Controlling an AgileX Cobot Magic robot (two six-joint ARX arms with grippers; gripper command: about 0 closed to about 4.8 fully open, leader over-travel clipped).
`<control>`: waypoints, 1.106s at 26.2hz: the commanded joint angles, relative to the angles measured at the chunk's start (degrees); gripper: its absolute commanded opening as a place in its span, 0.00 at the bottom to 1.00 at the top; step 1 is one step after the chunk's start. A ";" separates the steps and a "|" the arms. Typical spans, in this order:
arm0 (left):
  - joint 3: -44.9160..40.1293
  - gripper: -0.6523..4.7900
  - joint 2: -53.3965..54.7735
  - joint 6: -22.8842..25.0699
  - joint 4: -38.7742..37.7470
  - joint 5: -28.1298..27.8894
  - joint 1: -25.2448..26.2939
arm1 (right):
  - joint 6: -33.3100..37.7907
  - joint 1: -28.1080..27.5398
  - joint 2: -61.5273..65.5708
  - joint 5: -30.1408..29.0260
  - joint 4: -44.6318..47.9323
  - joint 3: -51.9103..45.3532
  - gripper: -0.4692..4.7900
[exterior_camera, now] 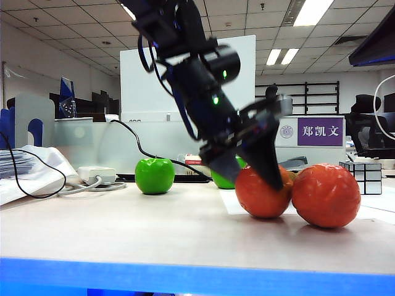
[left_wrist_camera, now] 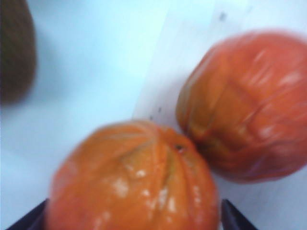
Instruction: Put the same fruits together.
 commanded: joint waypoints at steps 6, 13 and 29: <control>0.26 1.00 -6.14 1.40 1.11 -5.42 1.38 | -0.20 0.07 -0.02 -0.09 0.63 0.31 0.13; 0.26 1.00 -8.02 5.07 -0.76 -23.23 7.34 | -0.17 0.09 -0.24 -0.48 0.31 0.31 0.13; 0.24 1.00 -8.33 8.13 4.96 -17.35 22.34 | -0.20 0.07 -0.22 -0.31 1.09 0.35 0.13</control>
